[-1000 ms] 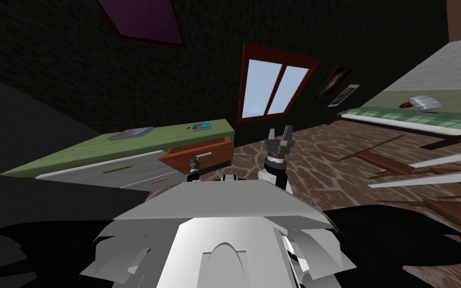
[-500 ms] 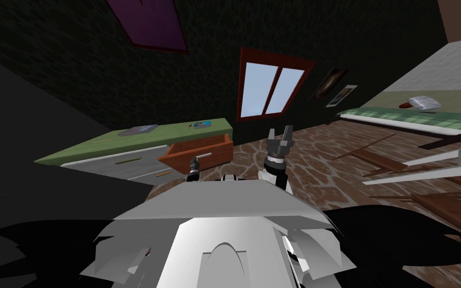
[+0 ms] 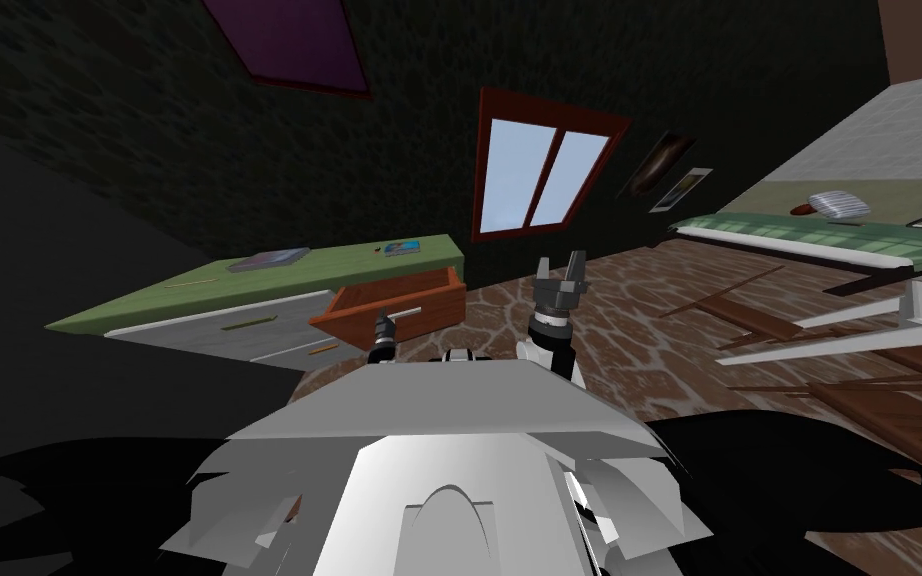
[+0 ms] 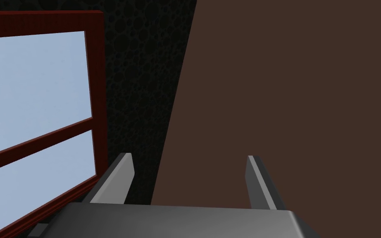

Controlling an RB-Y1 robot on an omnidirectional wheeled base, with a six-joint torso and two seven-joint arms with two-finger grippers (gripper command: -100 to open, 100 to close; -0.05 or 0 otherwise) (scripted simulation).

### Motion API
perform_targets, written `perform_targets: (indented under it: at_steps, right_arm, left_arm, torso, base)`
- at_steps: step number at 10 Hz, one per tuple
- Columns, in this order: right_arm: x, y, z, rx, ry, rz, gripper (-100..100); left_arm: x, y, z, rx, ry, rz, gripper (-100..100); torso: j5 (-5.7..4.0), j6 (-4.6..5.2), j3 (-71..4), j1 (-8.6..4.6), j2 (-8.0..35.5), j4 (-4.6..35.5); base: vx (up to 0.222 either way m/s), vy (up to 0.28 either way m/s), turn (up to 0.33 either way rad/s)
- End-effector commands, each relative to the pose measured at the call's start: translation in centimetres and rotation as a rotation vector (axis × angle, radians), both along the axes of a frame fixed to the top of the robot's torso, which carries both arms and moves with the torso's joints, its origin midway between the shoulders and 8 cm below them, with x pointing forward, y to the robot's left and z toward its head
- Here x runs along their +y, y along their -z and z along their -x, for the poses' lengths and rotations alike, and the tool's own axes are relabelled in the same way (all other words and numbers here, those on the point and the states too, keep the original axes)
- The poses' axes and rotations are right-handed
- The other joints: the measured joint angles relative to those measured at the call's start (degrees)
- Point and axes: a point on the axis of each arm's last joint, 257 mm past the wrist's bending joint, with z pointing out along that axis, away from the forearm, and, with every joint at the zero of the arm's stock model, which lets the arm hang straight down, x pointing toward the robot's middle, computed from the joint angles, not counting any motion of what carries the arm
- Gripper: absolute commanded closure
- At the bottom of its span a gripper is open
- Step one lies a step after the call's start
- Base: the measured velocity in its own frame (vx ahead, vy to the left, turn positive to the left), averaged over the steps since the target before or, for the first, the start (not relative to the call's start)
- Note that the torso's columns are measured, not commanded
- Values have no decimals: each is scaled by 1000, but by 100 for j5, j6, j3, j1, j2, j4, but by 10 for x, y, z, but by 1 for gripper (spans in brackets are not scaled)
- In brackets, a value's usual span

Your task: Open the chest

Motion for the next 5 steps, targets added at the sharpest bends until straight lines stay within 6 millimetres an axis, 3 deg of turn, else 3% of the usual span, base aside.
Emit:
perform_targets:
  at_steps: [1, 4, 5]
  right_arm:
    - [0, 0, 0, 0, 0, 0, 0]
    - [0, 0, 0, 0, 0, 0, 0]
    - [0, 0, 0, 0, 0, 0, 0]
  left_arm:
    - [4, -15, -1, 0, -5, -1, -100]
    - [9, -33, 0, 1, -10, -2, -100]
    - [7, -25, 2, 9, -10, 1, -100]
  torso:
    - [2, -1, 1, 1, 1, -2]
    - [-2, -2, -3, 0, -2, 1]
    - [-12, -2, 1, -10, 8, 11]
  base:
    - [-5, -11, -18]
    - [-9, -11, -18]
    - [0, 0, 0]
